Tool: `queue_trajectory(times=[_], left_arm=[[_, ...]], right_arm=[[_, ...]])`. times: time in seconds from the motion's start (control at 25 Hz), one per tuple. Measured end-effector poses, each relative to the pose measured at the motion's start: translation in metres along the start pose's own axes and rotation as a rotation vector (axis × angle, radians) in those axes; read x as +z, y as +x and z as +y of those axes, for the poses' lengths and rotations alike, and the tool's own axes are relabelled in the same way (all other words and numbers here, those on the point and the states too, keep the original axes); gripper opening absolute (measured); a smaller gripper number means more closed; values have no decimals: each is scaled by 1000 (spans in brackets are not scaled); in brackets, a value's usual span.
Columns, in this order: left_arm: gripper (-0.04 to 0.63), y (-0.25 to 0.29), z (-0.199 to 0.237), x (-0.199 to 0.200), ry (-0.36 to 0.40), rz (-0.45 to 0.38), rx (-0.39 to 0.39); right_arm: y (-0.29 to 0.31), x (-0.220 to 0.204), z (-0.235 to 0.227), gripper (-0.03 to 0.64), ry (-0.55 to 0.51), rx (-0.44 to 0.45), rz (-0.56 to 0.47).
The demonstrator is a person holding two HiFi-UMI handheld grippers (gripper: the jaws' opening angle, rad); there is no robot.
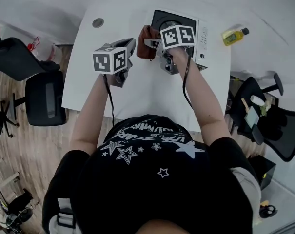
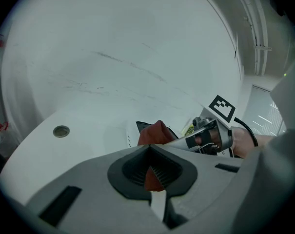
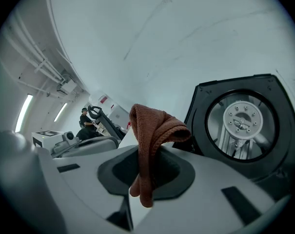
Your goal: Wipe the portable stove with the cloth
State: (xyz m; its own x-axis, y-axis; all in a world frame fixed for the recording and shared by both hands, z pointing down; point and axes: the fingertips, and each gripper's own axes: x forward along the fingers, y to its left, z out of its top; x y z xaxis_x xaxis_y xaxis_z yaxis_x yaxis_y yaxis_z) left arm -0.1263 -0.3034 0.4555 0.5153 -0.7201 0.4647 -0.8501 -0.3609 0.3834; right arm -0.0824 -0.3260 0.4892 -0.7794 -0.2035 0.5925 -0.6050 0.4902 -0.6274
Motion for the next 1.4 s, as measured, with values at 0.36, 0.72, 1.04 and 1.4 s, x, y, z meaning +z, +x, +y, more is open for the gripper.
queue_trajectory(times=[0.36, 0.72, 1.04, 1.4], left_arm=[[8, 9, 3, -15, 0, 47, 2], [8, 19, -12, -26, 3, 74, -22], [8, 24, -25, -29, 13, 84, -39], [8, 30, -47, -37, 31, 109, -76]], right_arm=[[18, -6, -22, 60, 31, -48, 23], [4, -16, -31, 60, 39, -54, 20], [-18, -26, -46, 60, 64, -78, 1], [-49, -34, -68, 60, 97, -118, -28]])
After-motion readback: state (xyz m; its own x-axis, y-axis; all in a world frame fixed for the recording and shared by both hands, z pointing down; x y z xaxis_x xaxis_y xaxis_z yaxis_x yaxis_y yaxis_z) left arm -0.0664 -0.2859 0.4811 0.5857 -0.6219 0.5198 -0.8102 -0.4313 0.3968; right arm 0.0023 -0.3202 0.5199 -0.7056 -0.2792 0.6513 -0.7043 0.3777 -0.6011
